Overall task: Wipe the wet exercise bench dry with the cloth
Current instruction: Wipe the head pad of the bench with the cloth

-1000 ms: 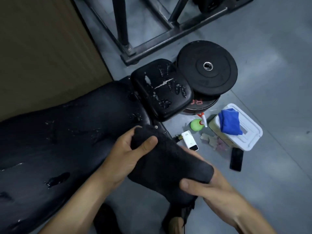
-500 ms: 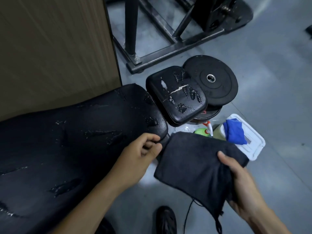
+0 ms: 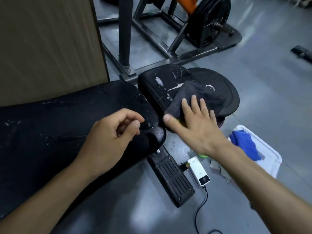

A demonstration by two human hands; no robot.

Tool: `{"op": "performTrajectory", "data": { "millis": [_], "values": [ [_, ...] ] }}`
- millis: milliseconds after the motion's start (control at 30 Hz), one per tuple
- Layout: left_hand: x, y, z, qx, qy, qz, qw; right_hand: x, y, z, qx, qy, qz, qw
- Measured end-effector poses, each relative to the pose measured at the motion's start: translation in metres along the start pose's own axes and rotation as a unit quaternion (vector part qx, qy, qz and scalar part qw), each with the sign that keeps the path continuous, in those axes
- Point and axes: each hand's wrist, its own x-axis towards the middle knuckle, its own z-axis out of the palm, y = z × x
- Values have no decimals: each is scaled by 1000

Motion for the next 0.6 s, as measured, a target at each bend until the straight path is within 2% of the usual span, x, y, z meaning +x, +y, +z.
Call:
{"op": "performTrajectory", "data": {
  "millis": [33, 133, 167, 300, 433, 533, 600],
  "values": [
    [4, -3, -1, 10, 8, 14, 1000, 2, 1, 8, -44, 14, -6, 999],
    [19, -9, -8, 26, 22, 51, 998, 20, 16, 10, -58, 184, -6, 981],
    [24, -10, -10, 31, 22, 63, 997, 26, 21, 12, -70, 204, -11, 976],
    [39, -13, -15, 59, 20, 90, 994, 43, 29, 35, -135, 154, -49, 978],
    [45, -17, -15, 91, 16, 121, 988, 77, 52, 17, -78, 174, -18, 981],
    [46, -19, -17, 89, 19, 137, 986, 108, 69, -6, 30, 142, 58, 988],
    [45, -21, -18, 87, 24, 147, 985, 111, 69, -6, 33, 136, 68, 988]
  ]
}}
